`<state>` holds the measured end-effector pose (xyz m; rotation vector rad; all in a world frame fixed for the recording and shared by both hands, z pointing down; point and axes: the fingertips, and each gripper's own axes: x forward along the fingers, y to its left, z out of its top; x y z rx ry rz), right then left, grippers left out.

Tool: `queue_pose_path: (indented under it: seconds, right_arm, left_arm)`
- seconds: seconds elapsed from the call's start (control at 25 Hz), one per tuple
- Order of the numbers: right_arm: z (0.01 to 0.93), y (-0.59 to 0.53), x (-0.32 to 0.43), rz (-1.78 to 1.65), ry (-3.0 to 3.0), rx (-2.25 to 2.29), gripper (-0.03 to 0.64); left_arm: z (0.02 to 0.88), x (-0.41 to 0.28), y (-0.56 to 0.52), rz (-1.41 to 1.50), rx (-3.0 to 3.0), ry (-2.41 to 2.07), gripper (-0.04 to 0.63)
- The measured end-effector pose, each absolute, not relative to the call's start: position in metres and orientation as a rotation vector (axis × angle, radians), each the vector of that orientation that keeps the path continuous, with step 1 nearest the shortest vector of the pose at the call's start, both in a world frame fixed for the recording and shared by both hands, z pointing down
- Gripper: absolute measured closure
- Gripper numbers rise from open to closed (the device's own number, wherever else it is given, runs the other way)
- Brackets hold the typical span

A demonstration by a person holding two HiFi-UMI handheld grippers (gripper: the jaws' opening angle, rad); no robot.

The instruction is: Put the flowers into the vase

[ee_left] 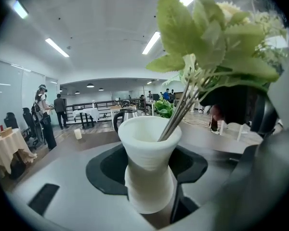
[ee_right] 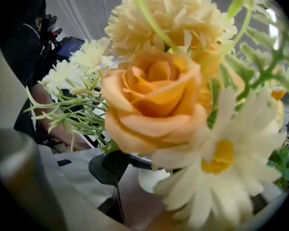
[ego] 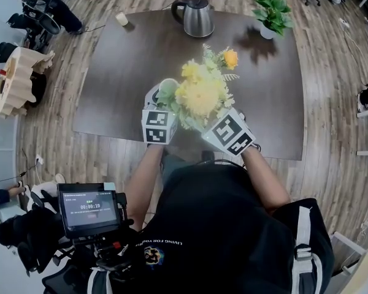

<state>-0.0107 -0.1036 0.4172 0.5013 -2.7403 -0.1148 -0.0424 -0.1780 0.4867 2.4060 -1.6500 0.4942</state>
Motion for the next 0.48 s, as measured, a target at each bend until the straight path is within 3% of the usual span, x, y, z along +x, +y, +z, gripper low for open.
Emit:
queue_pose_path:
  seconds: [0.48]
  right_arm:
    - [0.437, -0.104, 0.006, -0.189, -2.377, 0.424, 0.39]
  left_arm:
    - [0.502, -0.015, -0.166, 0.601, 2.495, -1.529, 0.351]
